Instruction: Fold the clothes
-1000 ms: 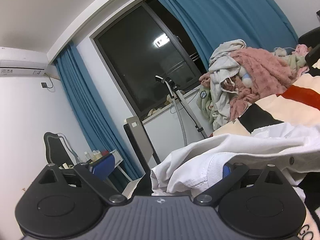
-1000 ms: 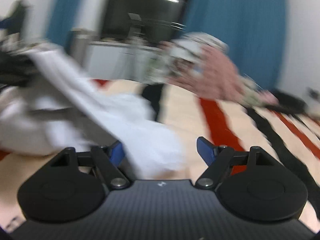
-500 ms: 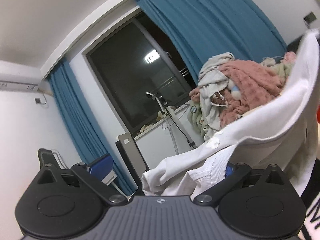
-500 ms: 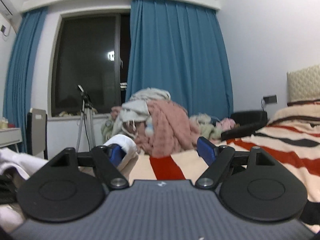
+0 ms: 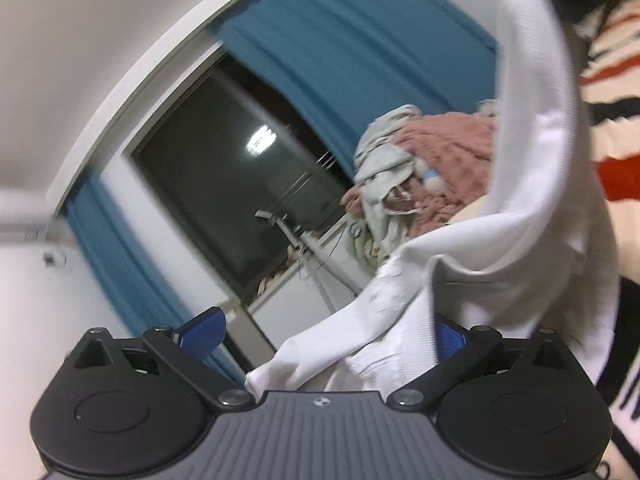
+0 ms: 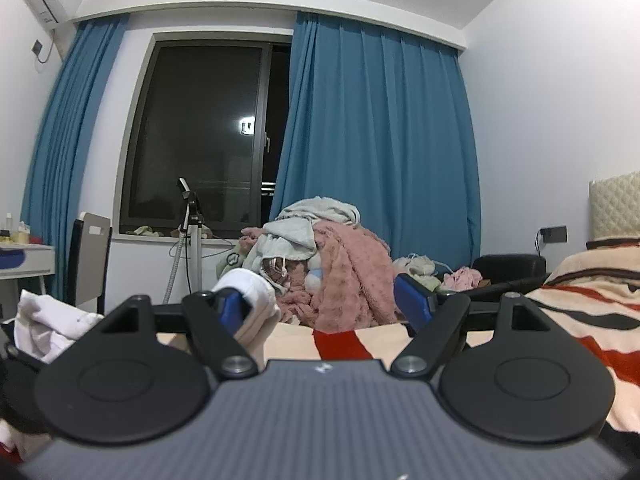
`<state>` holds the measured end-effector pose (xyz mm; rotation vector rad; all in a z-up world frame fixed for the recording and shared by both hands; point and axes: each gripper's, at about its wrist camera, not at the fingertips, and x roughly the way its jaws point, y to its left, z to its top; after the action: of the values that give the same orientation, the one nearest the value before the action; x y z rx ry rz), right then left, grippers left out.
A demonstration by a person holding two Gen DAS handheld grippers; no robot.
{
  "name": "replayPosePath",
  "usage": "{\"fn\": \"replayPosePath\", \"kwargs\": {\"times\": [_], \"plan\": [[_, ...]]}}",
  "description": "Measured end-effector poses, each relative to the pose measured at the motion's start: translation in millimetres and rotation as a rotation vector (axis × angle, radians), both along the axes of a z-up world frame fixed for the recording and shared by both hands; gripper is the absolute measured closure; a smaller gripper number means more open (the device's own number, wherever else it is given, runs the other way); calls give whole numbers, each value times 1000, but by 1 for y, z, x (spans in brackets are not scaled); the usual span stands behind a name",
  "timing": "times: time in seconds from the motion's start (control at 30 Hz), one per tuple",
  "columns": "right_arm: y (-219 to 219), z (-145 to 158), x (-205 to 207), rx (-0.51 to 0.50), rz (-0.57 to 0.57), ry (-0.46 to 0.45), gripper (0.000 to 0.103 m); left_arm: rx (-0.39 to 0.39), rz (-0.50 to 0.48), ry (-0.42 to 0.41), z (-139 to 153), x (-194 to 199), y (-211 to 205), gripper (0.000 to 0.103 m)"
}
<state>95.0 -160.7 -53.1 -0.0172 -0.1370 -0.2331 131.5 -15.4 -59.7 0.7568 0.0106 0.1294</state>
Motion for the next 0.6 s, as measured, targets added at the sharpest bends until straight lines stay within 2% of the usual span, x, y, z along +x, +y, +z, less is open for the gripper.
{"fn": "replayPosePath", "kwargs": {"times": [0.1,0.2,0.23,0.33,0.43,0.5,0.6], "plan": [[5,-2,-2,-45,-1,-7,25,12,13,-25,-3,5,-2,0],[3,-9,5,-40,-2,41,25,23,26,-50,-7,11,-5,0],[2,-12,9,-34,-2,60,25,0,42,-69,-3,12,-2,0],[-2,-21,18,-16,-2,116,25,-124,100,-141,19,12,15,0],[-4,-32,33,-6,42,223,26,-256,123,-179,40,7,33,0],[-3,-41,43,-2,63,296,26,-331,134,-173,49,2,45,0],[-9,-51,54,62,76,391,26,-433,146,-138,58,-4,62,0]]}}
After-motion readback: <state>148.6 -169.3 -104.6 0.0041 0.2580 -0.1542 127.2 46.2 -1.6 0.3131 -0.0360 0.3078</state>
